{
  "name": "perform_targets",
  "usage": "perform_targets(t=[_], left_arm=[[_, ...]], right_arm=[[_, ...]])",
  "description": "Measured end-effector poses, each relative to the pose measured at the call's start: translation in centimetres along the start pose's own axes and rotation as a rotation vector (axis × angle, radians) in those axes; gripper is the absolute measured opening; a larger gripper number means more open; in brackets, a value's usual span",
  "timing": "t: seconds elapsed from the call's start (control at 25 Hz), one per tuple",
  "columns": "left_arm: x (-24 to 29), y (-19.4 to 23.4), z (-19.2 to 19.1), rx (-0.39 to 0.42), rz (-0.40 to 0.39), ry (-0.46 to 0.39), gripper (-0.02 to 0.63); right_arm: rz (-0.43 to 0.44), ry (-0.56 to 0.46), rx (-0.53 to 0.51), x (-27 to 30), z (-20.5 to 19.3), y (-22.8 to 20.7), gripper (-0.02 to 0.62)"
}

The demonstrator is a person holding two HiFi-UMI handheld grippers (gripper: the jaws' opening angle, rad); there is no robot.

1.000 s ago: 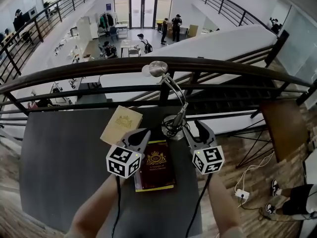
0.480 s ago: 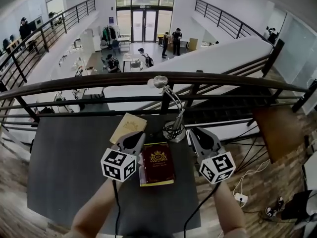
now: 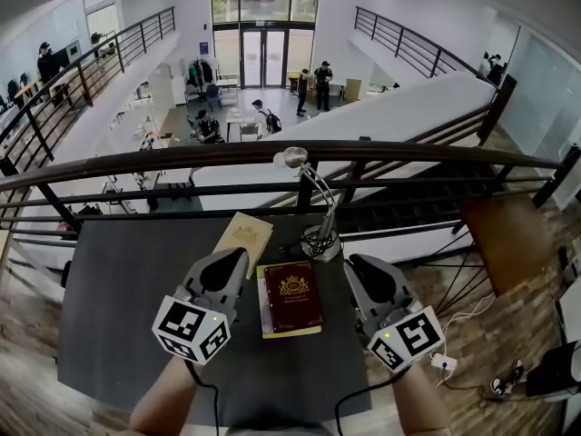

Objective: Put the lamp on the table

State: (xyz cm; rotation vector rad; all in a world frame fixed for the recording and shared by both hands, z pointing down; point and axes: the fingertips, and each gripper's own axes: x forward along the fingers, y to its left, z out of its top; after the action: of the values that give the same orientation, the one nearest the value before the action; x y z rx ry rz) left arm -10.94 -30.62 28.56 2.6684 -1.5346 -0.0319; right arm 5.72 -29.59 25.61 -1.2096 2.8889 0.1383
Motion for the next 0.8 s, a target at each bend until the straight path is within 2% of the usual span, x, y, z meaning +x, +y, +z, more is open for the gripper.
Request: perform_targets(t=[0.12,0.24,0.32,0.52,0.68,0.8], left_arm=[[-2.4,-1.2,0.6,0.029,0.0,-0.006,0.005],[-4.8,-3.4,1.1,0.137,-0.013,-0.063,0.005],[-6.0,-4.8,0.6,0.175,-0.019,-0.081,0.005],[-7.4,-6.9,-1.7,0.114,-0.058,-0.072,0.005],[-8.3,-7.0,-3.1,0.146,-0.053,-0.039,0.005],[-8.9,-6.8,-3.3,0.124,-0.038,-0.031,0.005]], right_arm=[[0.003,-0.01,0.026,-1.5,0.3,2.0,0.037],[0.012,-0.011,0.054,-2.7,0.2,4.0,0.037],[0.015,-0.007,0.061,-3.3,0.0,4.9,0.037],[0.005,0.009,0.075,-4.2,-1.0,6.7,0.037],[0.0,0.008,0.07,-5.0,-1.5,7.9,0.032],[0.004,-0.005,0.064,-5.4,-1.6,8.5,0.021]])
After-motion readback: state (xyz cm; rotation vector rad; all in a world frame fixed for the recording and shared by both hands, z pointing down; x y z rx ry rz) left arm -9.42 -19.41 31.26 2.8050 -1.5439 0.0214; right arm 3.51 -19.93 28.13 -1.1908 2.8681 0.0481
